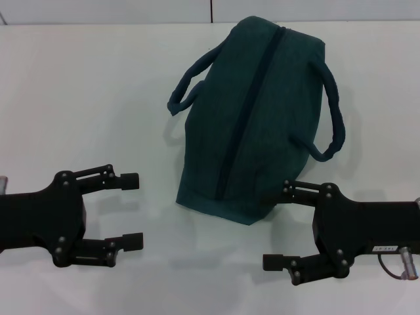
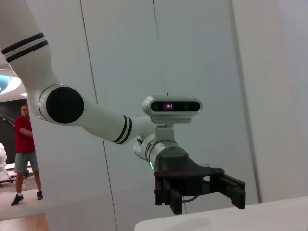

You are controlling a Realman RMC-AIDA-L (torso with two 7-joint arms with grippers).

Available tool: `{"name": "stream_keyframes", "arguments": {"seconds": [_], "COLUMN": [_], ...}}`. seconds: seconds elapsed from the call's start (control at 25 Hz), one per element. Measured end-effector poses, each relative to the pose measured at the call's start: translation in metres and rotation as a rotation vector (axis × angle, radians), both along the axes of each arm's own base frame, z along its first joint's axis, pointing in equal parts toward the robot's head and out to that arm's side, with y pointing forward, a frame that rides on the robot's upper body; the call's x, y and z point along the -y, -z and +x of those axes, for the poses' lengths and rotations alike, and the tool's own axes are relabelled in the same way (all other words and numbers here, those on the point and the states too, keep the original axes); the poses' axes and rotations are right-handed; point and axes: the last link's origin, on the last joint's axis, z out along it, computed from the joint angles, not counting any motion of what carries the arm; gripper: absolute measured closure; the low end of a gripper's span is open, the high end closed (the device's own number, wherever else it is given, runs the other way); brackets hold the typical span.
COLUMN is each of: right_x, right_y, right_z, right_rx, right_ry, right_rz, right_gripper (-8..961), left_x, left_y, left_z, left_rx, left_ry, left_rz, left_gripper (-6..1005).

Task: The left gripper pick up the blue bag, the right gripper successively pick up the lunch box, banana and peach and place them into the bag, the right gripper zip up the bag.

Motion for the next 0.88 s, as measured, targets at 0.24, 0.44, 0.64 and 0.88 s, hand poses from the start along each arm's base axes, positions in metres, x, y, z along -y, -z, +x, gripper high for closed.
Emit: {"name": "stream_keyframes", "arguments": {"seconds": [0.24,0.44,0.64,0.88], "right_x": [0.0002,0.0004,0.0007,0.0012], "right_y": [-0.0001,0.0,0.0001,0.0002], "right_z": [-0.0001,0.0001,0.0003,0.001], "right_rx": [-0.001,-0.001,-0.002,-0.002], "right_ry": [-0.001,0.001,0.003,0.006], "right_rz": [-0.001,-0.003,-0.004,-0.005], "right_gripper": [76,76,76,76], "left_x": [0.0,0.0,-0.0001,-0.0001], "left_y": [0.0,0.0002,0.0001,0.0], "left_z": [0.0,0.0002,0.0004,0.0006], "left_rx": [0.0,0.002,0.003,0.005], "left_ry": [0.0,0.0,-0.003,-0.001], "left_rz": [0.0,0.001,-0.001,0.002], "left_gripper": [132,133,133,133]}}
